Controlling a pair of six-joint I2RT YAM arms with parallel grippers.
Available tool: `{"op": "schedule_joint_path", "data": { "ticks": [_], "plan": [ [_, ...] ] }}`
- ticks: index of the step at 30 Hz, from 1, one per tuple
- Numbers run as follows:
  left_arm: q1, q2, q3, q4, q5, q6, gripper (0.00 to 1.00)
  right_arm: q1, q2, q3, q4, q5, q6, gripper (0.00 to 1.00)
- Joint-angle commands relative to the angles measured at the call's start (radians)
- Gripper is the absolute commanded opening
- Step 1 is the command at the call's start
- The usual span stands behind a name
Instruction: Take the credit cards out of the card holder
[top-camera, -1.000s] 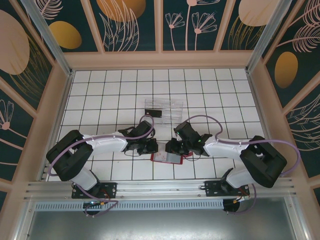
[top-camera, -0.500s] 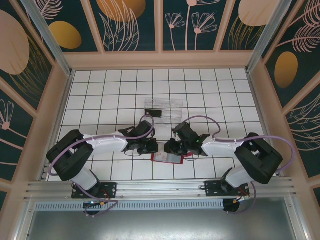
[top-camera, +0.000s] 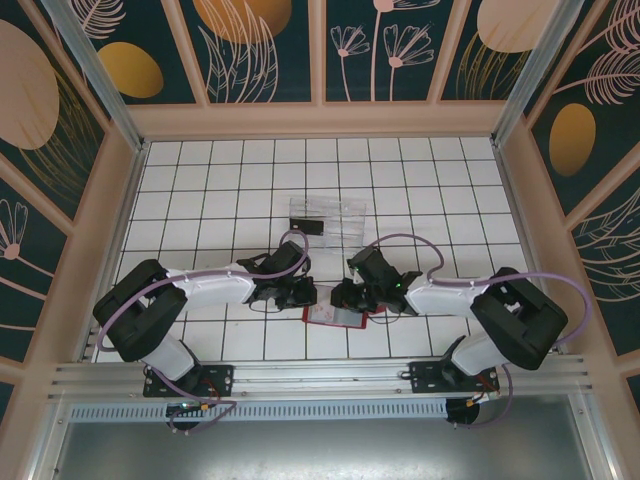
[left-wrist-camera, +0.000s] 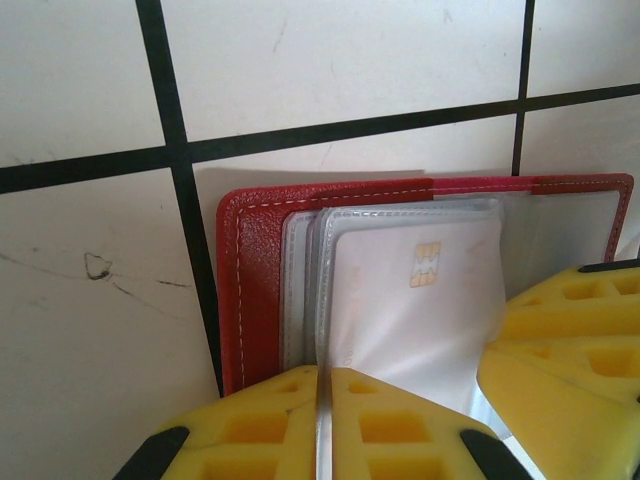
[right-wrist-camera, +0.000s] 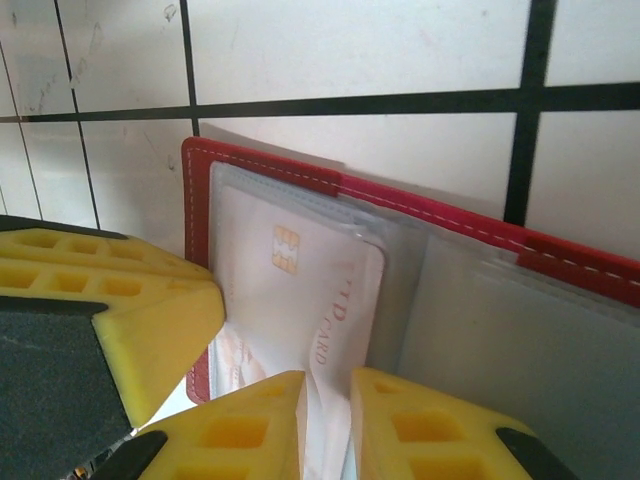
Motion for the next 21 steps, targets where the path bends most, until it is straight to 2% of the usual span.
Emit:
{"op": "schedule_joint_path", "data": {
  "ticks": [1,6,13,21],
  "plan": [
    [-0.005,0.037,-0.026,-0.061,-0.015,-0.009,0.1,-0.008,-0.022,-0.02,-0.015,0.011,0.013,0.2],
    [-0.005,0.035,-0.024,-0.06,-0.014,-0.011,0.1,-0.008,-0.022,-0.03,-0.005,0.007,0.017,0.2],
    [-0.006,0.035,-0.025,-0.062,-0.011,-0.009,0.1,-0.008,0.008,-0.027,0.045,-0.023,0.025,0.13],
    [-0.006,0.039,-0.022,-0.06,-0.006,-0.009,0.1,-0.008,0.02,-0.023,0.052,-0.036,0.022,0.15]
  ]
}}
